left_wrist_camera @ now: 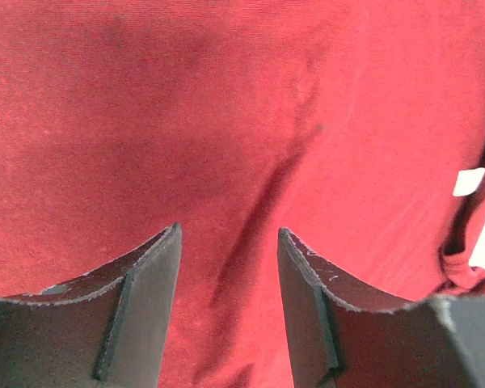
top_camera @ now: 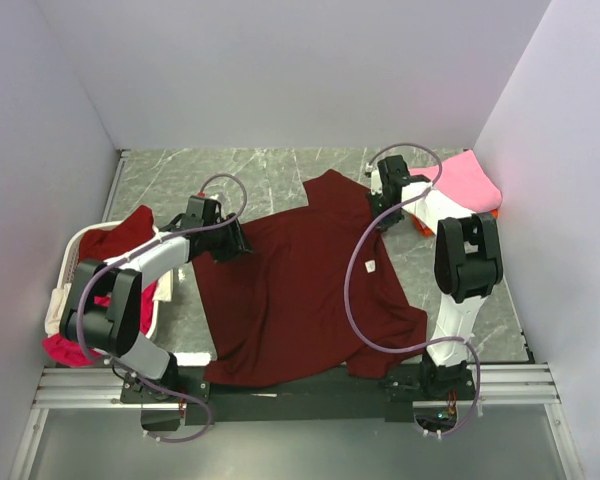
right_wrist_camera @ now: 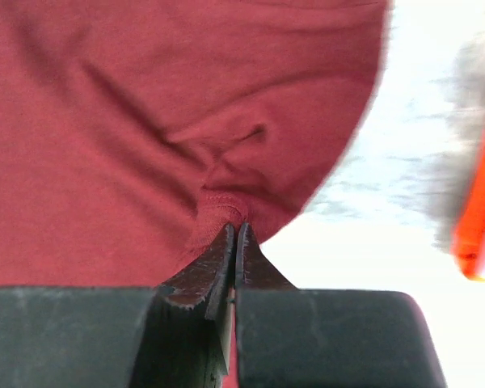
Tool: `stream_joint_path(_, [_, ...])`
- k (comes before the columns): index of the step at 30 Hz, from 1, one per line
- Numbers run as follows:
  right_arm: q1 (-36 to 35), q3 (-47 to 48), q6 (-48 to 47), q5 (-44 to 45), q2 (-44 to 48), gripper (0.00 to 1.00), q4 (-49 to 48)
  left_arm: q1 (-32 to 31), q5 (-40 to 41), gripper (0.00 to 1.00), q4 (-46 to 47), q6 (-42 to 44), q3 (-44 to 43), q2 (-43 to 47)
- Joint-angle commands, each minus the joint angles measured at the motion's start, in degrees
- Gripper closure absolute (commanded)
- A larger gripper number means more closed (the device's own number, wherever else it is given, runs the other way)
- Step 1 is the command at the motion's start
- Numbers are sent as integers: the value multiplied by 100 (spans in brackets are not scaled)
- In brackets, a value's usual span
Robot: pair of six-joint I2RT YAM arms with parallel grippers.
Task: Fold and stack the t-shirts
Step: Flatten the tshirt out
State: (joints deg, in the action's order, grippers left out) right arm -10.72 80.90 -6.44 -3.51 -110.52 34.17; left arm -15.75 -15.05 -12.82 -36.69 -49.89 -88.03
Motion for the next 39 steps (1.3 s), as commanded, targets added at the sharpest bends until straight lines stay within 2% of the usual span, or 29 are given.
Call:
stream_joint_path(1, [96, 347, -287, 734, 170, 100, -165, -25, 239, 44, 227, -49, 32, -65])
stream_joint_path(4, [315, 627, -744, 1236, 250, 100, -218, -16, 362, 44, 201, -40, -12, -214])
stream_joint_path(8, [719, 927, -1866, 1502, 119, 98, 19, 2, 485, 45, 218, -40, -152, -408])
stream_joint_path(9, [773, 910, -2018, 1476, 118, 90, 54, 2, 529, 44, 227, -14, -188, -417])
stream_joint_path(10, [799, 866, -2220, 1397, 136, 71, 80, 2, 512, 45, 227, 3, -266, -339])
stream_joint_path(11, [843, 770, -2274, 1362, 162, 63, 55, 2, 573, 44, 210, 56, -319, -268])
stream_joint_path(13, [844, 743, -2379, 1283, 224, 51, 81, 2, 599, 44, 157, 153, -468, 38])
stream_joint_path(14, [844, 777, -2388, 1152, 241, 49, 116, 10, 791, 43, 122, 266, -530, 153])
stream_joint_path(16, [852, 996, -2406, 923, 294, 47, 203, 10, 977, 42, -44, 442, -688, 469])
stream_joint_path(20, [835, 1322, -2827, -734, 382, 46, 991, 264, 1329, 34, -168, 680, -707, 857])
stream_joint_path(21, [826, 1375, -2967, -1513, 321, 46, 1195, 352, 1294, 33, -151, 646, -663, 901])
stream_joint_path(22, [774, 1428, -3090, -1887, 268, 46, 1362, 458, 1190, 33, -107, 602, -549, 962])
stream_joint_path(23, [747, 1507, -3292, -2160, 207, 46, 1581, 694, 1014, 33, 50, 479, -479, 972])
stream_joint_path(25, [686, 1647, -3181, -2513, -21, 47, 1418, 915, 611, 34, 139, 347, -373, 885])
stream_joint_path(27, [685, 1945, -2996, -2584, -441, 47, 1259, 1117, 591, 34, 70, 320, -494, 701])
stream_joint_path(30, [685, 3436, -2522, -2918, -1478, 47, 1503, 1223, 792, 36, -308, 478, -976, 358])
stream_joint_path(31, [685, 4433, -2216, -3171, -1786, 47, 1626, 1232, 967, 36, -431, 530, -1136, 261])
stream_joint_path(32, [668, 4913, -1987, -3234, -2076, 47, 1741, 1241, 1064, 37, -580, 644, -1276, 164])
stream_joint_path(34, [642, 5844, -1312, -3244, -2745, 47, 1437, 1241, 1319, 38, -862, 820, -1611, -91])
stream_joint_path(37, [580, 5597, -519, -2640, -2879, 48, 437, 1241, 1452, 42, -1204, 996, -1927, -425])
stream_joint_path(39, [475, 5375, -638, -1972, -2843, 48, 222, 1241, 1444, 43, -1275, 1058, -1963, -531])
